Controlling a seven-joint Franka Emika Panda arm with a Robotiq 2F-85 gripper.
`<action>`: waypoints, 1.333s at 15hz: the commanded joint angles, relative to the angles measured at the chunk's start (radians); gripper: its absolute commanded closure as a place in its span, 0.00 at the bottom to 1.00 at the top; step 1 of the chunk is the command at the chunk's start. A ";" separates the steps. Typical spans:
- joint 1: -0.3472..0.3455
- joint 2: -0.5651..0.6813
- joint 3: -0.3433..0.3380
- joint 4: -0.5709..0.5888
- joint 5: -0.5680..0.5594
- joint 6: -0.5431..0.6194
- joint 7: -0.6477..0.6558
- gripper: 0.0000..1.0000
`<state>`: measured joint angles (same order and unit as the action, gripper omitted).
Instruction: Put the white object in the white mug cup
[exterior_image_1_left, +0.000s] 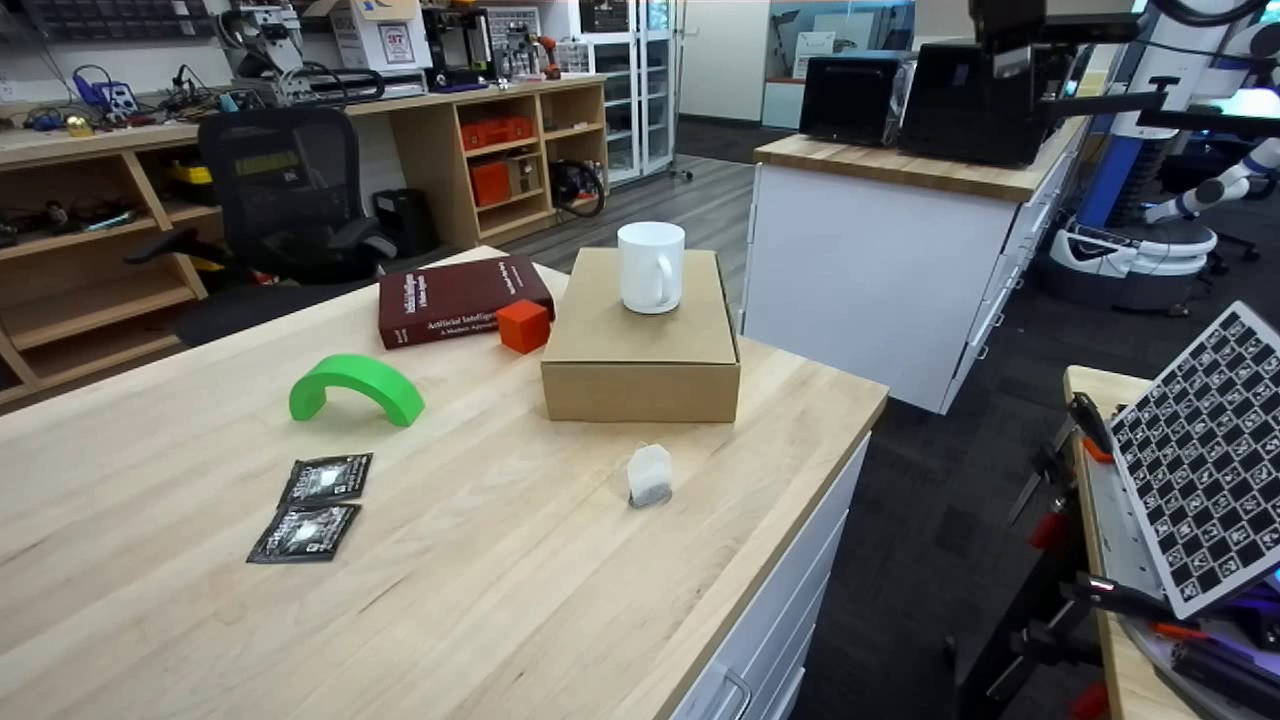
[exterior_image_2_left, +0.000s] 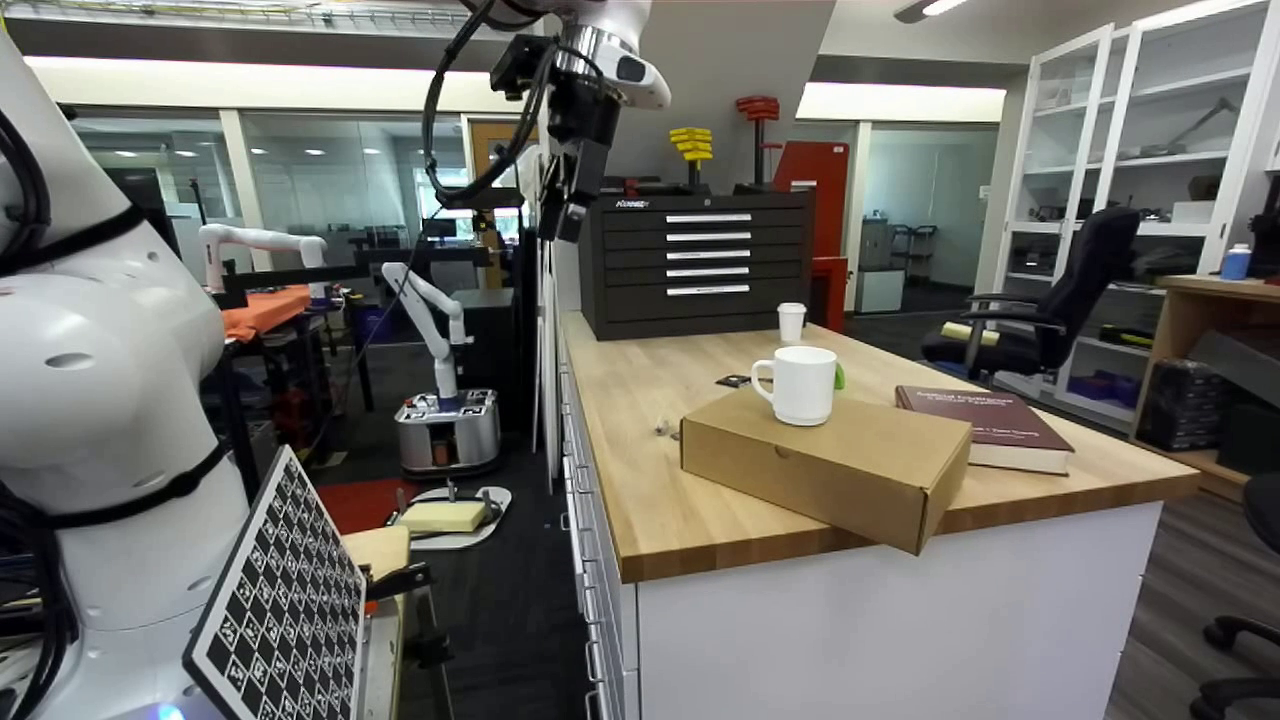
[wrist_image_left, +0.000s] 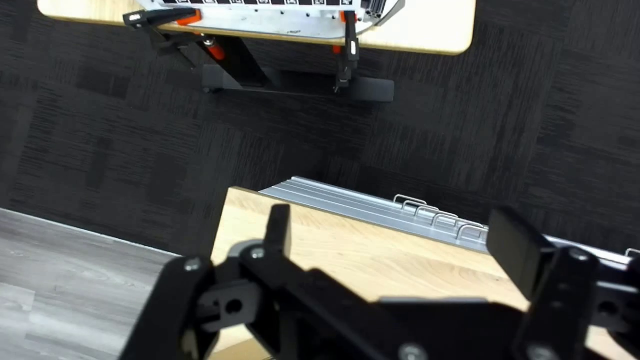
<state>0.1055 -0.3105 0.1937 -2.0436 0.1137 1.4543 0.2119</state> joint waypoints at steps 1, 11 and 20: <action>0.023 0.060 0.012 0.011 -0.004 0.035 -0.043 0.00; 0.054 0.251 0.050 0.022 -0.066 0.159 -0.051 0.00; 0.113 0.338 0.068 0.014 -0.006 0.388 -0.197 0.00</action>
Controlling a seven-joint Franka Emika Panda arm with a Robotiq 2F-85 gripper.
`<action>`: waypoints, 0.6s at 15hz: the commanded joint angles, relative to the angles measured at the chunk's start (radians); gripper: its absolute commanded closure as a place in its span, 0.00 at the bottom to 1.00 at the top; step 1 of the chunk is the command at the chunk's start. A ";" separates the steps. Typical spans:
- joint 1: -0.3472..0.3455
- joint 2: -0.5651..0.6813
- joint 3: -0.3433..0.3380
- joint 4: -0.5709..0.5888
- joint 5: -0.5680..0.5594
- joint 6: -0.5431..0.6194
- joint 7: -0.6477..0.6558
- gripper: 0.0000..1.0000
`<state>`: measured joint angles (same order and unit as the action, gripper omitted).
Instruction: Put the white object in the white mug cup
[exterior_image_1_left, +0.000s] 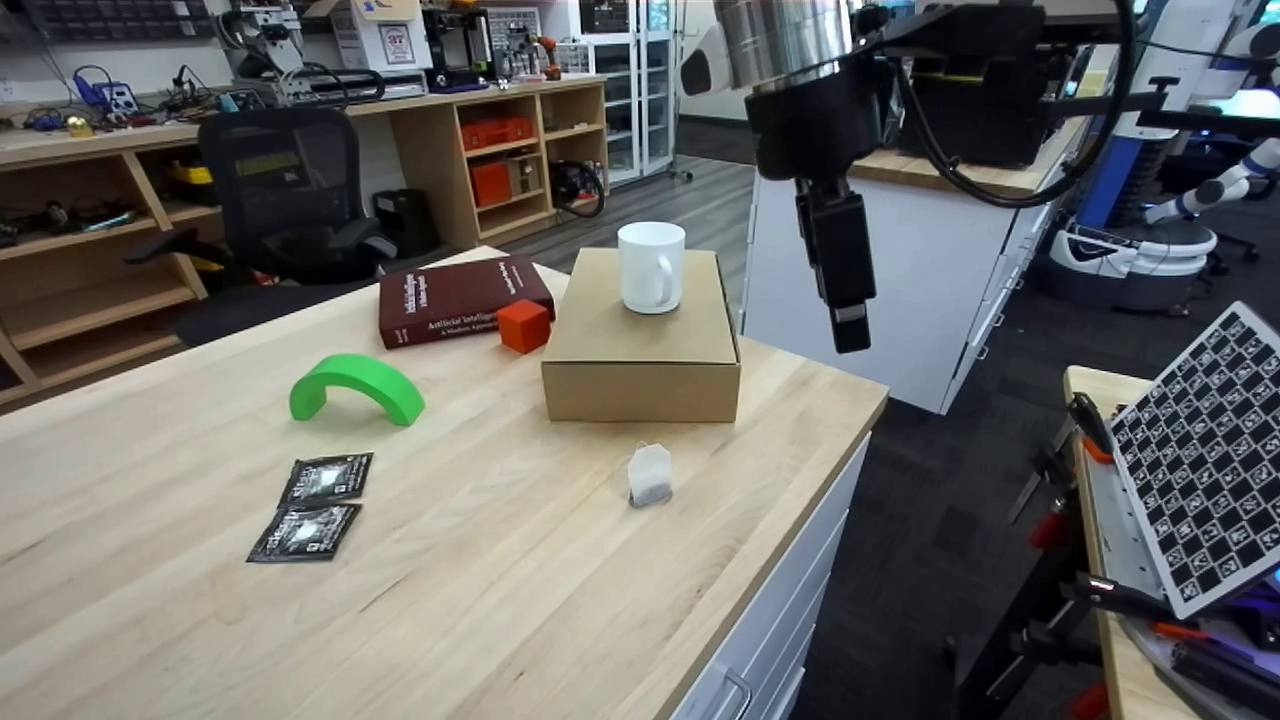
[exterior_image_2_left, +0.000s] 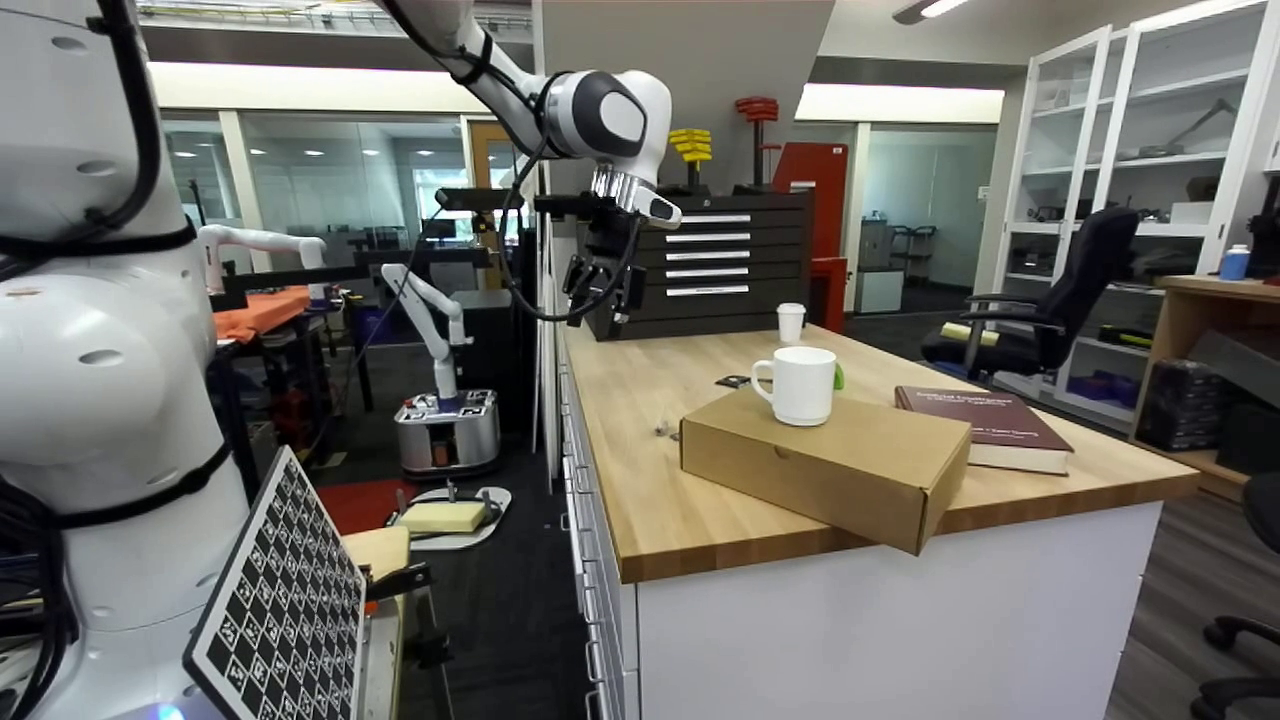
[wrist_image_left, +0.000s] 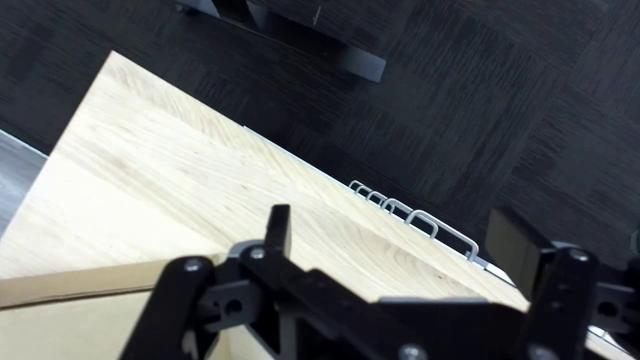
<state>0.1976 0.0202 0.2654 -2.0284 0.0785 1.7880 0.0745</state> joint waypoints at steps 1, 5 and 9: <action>0.023 0.009 -0.001 -0.008 0.038 0.068 -0.082 0.00; 0.033 0.033 0.010 -0.016 0.047 0.103 -0.155 0.00; 0.036 0.071 0.017 -0.015 0.029 0.150 -0.216 0.00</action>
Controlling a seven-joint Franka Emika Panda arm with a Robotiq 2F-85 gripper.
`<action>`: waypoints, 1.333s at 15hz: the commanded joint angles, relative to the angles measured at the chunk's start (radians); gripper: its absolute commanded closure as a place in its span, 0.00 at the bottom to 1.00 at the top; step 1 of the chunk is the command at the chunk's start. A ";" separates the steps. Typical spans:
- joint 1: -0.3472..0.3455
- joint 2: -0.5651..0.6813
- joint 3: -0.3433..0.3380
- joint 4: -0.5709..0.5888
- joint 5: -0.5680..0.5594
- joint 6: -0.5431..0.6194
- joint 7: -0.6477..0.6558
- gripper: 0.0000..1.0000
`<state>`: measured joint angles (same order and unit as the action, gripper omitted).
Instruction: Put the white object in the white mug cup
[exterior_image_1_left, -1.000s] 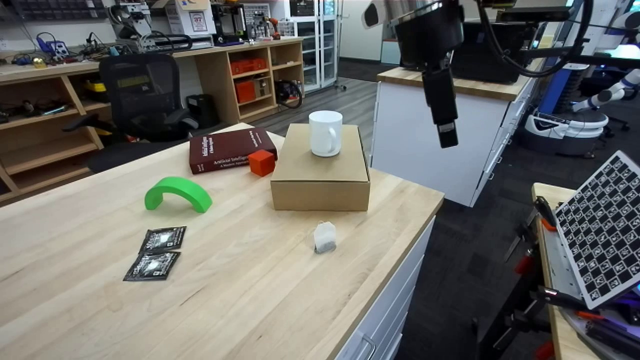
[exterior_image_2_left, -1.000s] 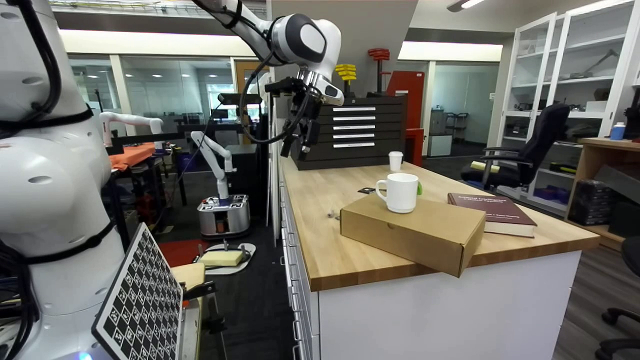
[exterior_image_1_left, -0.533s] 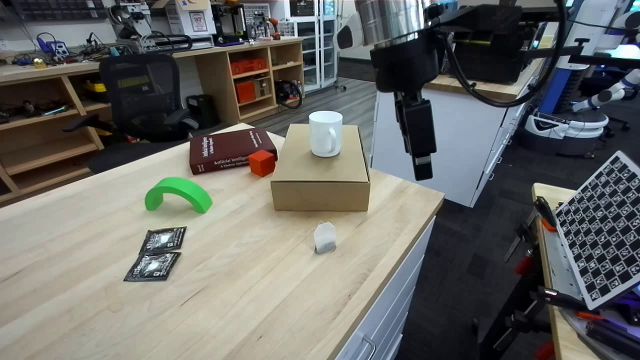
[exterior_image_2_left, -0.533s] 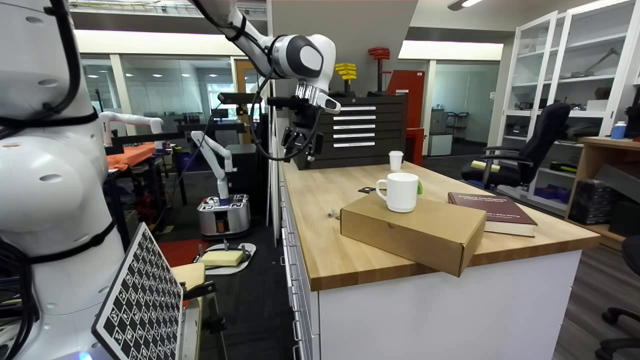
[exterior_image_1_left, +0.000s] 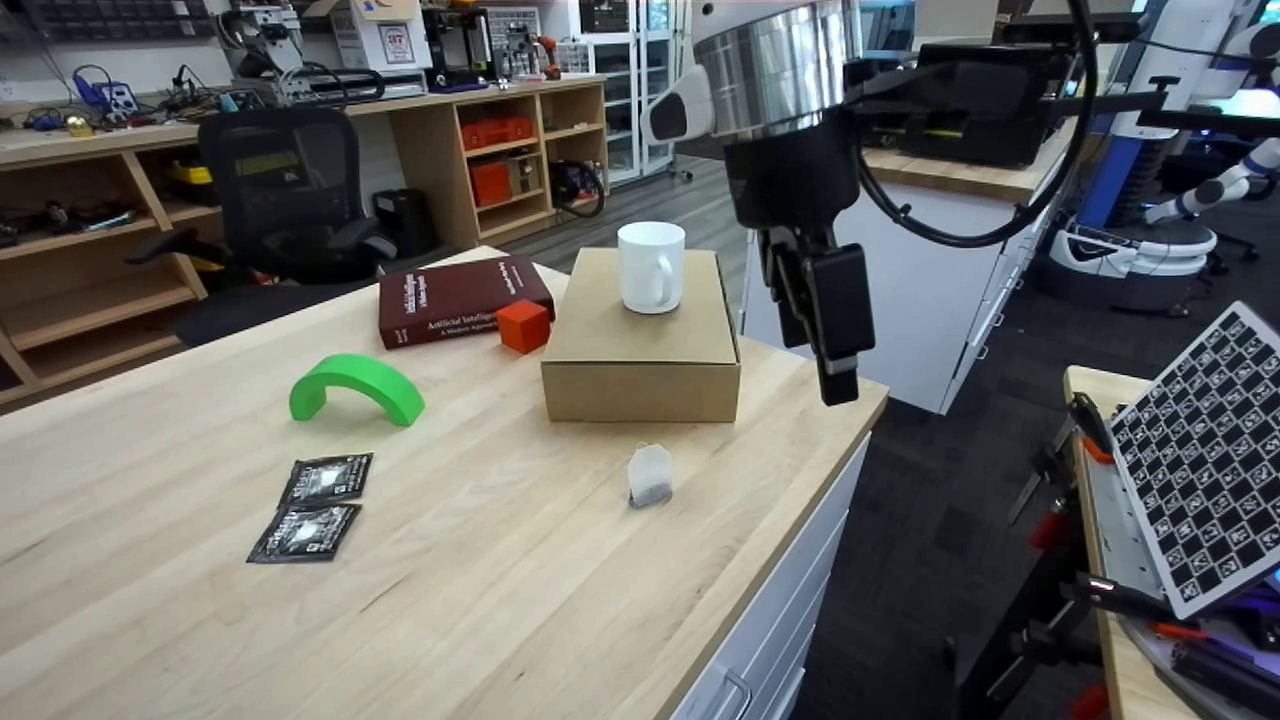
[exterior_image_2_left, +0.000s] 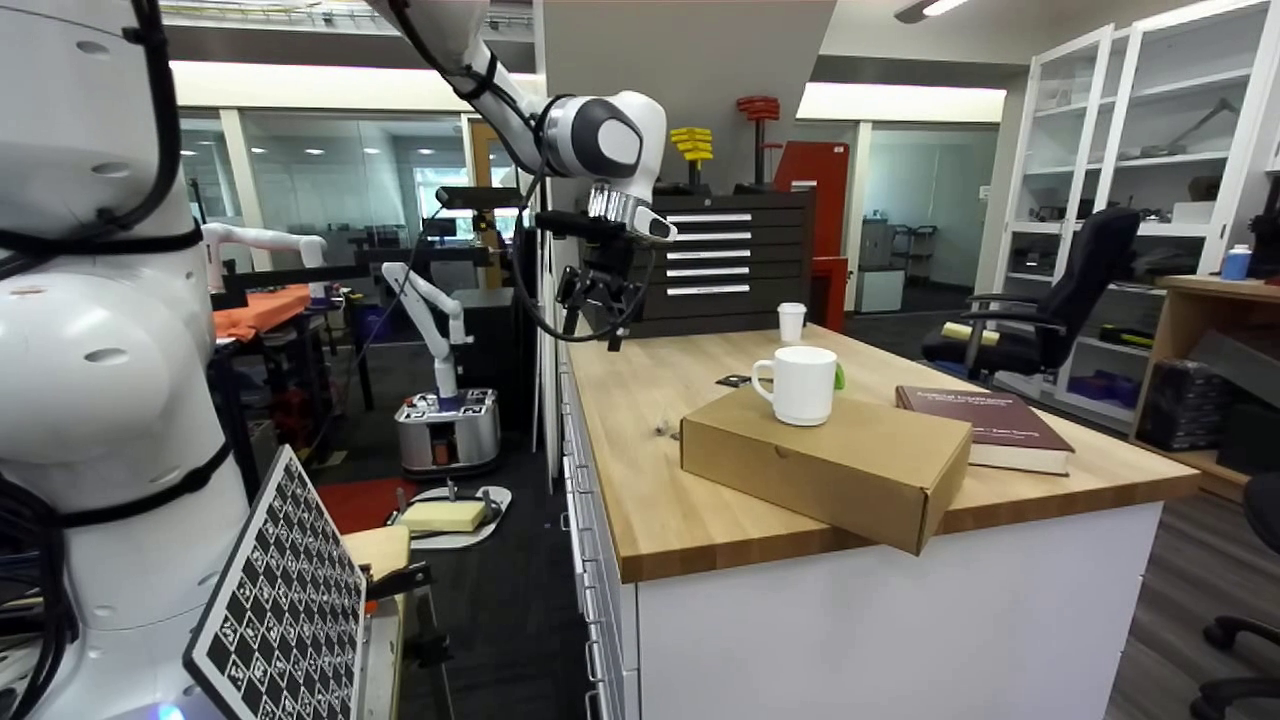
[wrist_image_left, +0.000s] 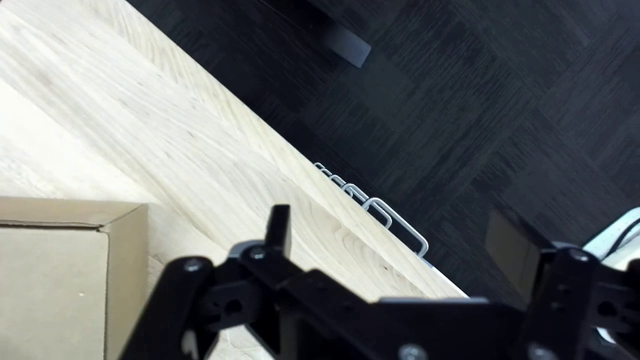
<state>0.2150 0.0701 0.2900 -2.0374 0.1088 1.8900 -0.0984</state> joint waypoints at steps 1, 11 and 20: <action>0.022 0.030 -0.007 -0.005 -0.001 0.061 -0.055 0.00; 0.017 0.071 -0.009 0.004 -0.011 0.119 -0.116 0.00; 0.017 0.160 -0.051 0.025 -0.213 0.287 -0.068 0.00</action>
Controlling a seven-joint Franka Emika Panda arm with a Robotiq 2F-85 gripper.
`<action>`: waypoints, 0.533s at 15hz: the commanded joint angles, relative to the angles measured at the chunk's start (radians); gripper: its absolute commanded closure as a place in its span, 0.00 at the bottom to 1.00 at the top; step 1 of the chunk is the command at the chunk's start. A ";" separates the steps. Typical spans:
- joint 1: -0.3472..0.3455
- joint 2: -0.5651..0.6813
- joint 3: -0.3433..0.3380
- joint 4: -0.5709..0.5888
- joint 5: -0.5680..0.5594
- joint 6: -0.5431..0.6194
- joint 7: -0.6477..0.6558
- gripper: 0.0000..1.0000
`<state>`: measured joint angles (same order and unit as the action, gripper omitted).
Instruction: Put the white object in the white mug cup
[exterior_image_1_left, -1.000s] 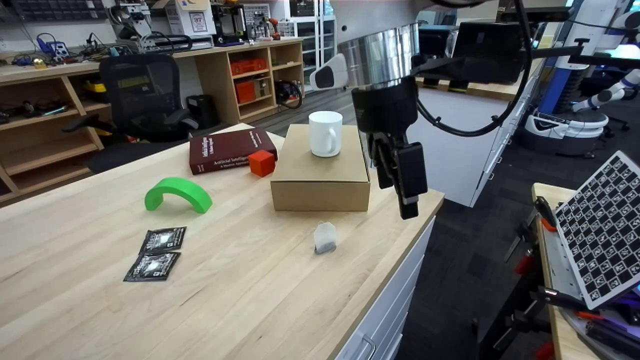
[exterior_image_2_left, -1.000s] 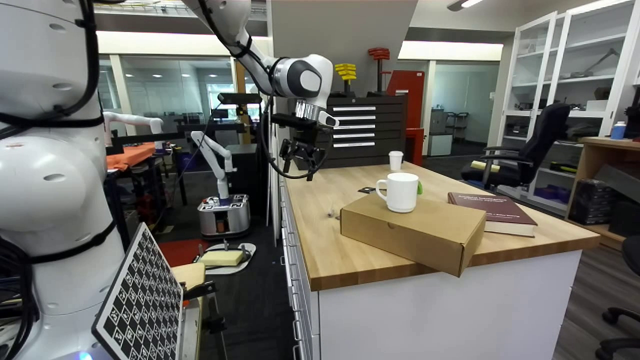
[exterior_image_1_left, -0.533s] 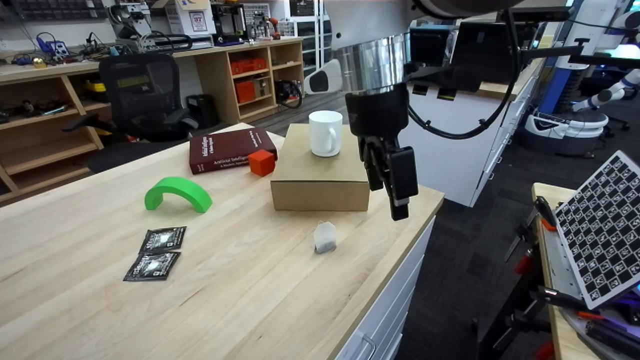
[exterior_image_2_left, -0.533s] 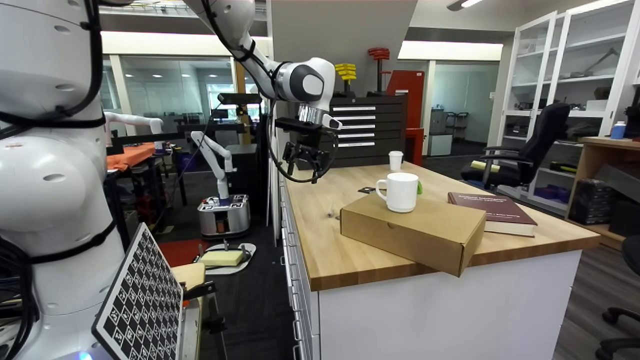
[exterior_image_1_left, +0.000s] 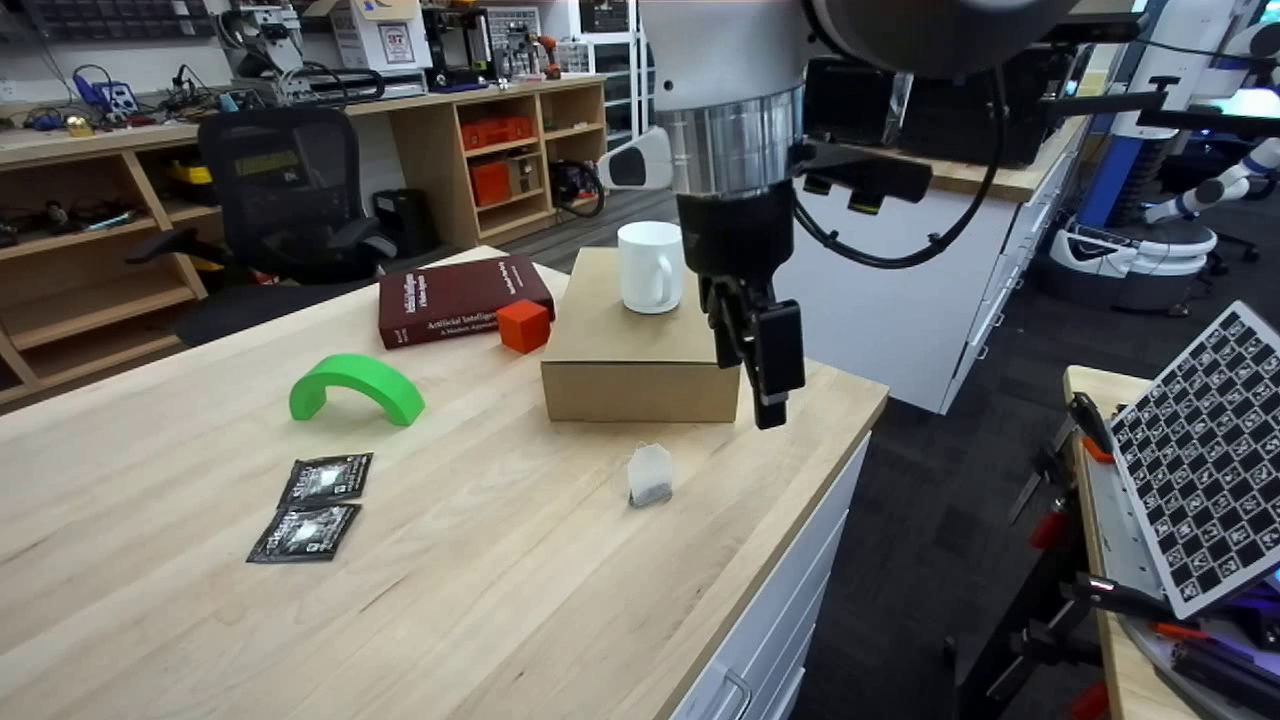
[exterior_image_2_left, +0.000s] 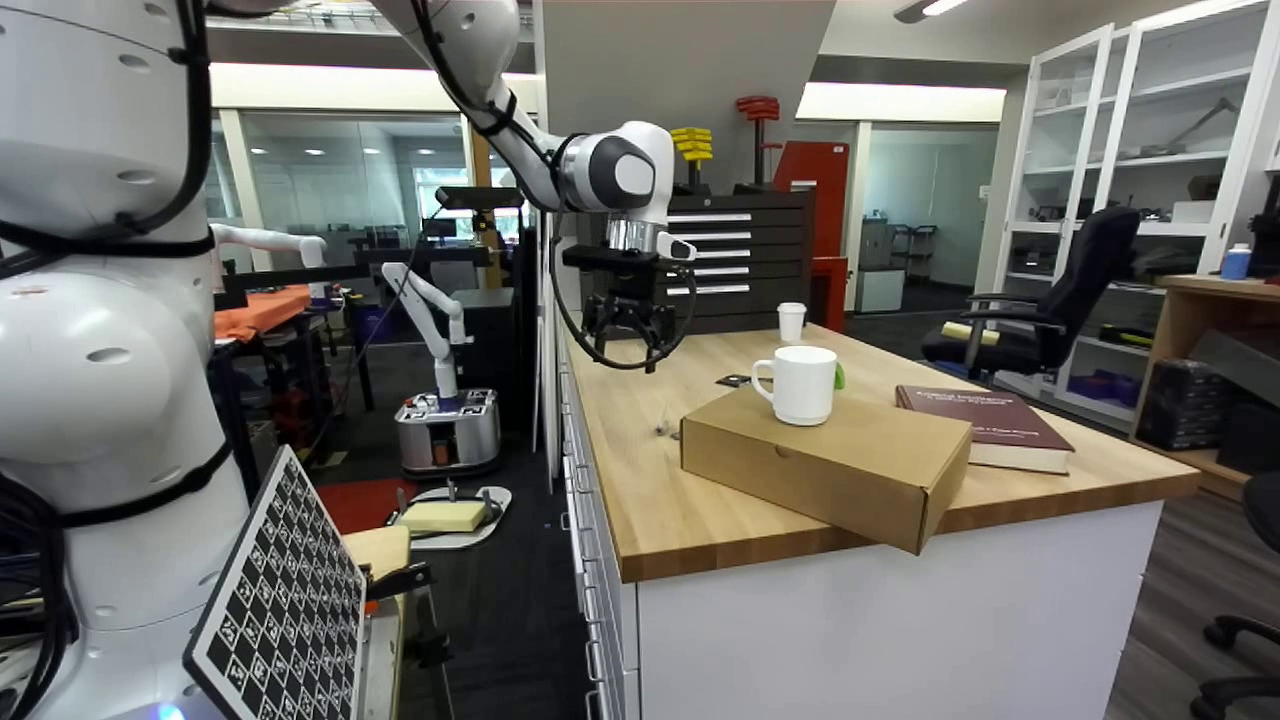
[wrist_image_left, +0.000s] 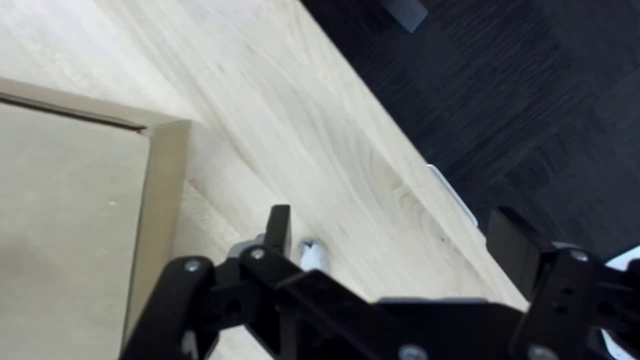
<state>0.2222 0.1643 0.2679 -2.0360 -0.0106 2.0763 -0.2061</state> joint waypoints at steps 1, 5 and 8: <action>0.009 0.083 -0.035 0.025 -0.115 0.136 0.045 0.00; 0.006 0.151 -0.045 0.035 -0.118 0.223 0.032 0.00; 0.006 0.185 -0.041 0.061 -0.102 0.242 0.024 0.00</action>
<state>0.2221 0.3221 0.2304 -2.0090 -0.1126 2.2953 -0.1904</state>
